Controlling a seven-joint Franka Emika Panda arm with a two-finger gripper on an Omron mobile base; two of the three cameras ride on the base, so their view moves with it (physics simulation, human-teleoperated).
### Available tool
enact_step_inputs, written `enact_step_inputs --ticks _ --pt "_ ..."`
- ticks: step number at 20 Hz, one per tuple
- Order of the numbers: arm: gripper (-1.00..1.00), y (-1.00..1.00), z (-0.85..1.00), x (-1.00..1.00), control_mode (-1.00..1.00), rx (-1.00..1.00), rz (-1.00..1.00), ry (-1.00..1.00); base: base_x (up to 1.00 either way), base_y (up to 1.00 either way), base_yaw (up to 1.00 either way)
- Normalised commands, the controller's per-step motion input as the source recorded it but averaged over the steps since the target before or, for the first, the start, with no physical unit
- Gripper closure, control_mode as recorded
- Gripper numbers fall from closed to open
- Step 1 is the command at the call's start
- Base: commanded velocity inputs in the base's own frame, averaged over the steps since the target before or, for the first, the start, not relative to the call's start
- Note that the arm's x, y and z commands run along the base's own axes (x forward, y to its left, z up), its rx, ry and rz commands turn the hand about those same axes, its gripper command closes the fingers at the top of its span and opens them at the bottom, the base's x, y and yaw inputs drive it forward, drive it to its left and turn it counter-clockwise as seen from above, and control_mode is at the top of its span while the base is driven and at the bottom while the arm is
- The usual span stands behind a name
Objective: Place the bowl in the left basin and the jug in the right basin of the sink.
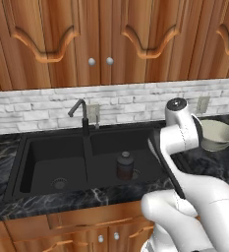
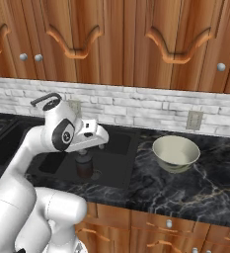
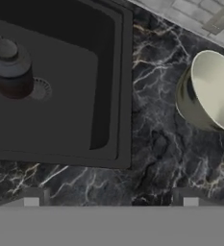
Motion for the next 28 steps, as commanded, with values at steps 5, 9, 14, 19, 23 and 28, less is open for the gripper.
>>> enact_step_inputs --ticks 5,9,14,19,23,28 --pt "-1.0 -0.31 0.21 -0.18 -1.0 -0.08 0.13 0.09 0.0 0.0 0.0" --pt "-1.0 -0.3 0.21 -0.15 -1.0 -0.05 0.09 0.12 0.0 0.0 0.0" --pt "-1.0 -0.3 0.07 -0.19 -1.0 -0.05 0.07 0.01 0.0 0.0 0.0" --pt "-1.0 -0.3 0.01 -0.2 -1.0 -0.03 0.04 -0.02 0.0 0.0 0.0" --pt "-1.0 -0.29 0.0 -0.14 -1.0 0.0 0.02 -0.04 0.0 0.0 0.0" --pt "-1.0 -0.31 0.01 0.0 -1.0 0.0 0.0 0.0 0.0 0.0 0.0"
